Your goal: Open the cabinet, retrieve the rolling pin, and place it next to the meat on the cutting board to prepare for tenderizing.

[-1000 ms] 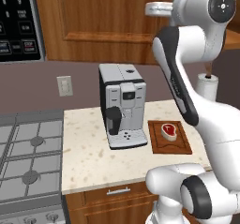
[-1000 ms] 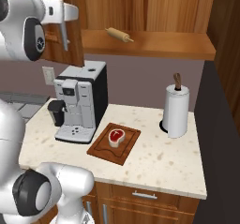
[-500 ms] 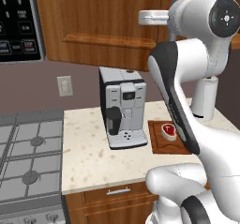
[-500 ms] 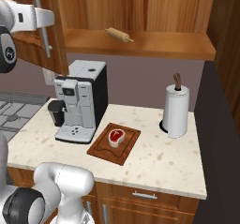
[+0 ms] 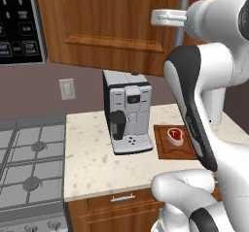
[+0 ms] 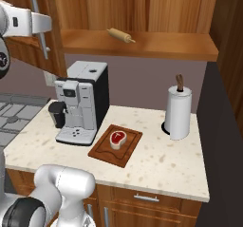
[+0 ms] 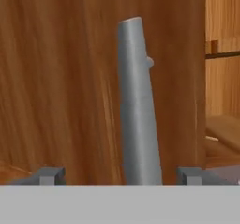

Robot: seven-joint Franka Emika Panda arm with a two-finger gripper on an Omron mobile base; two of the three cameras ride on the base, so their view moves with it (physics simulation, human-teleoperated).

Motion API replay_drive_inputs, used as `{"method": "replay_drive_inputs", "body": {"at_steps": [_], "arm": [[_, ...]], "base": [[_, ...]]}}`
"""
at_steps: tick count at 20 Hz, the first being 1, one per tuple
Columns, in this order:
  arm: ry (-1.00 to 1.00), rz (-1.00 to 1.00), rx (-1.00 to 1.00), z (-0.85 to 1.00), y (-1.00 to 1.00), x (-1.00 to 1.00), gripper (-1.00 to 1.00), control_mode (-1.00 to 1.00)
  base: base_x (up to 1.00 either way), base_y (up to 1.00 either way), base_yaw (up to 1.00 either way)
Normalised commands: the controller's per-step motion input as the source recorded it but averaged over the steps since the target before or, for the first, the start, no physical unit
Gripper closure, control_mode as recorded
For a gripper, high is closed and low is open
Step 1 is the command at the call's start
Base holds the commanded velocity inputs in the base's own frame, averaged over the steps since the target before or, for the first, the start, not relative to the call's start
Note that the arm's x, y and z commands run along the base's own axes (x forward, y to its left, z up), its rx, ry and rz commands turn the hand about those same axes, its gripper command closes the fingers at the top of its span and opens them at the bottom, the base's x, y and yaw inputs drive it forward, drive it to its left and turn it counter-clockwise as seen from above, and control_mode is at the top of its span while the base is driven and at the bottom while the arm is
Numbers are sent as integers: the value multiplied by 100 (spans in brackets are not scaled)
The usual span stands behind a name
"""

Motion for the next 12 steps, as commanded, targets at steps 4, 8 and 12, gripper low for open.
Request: {"method": "replay_drive_inputs", "body": {"at_steps": [4, 8, 12], "arm": [[0, 0, 22, 8, -38, -80, -100, -100], [0, 0, 27, 19, -47, -87, -100, -100], [1, 0, 28, 20, -61, -67, -100, -100]], "base": [[0, 0, 0], [0, 0, 0], [0, 0, 0]]}}
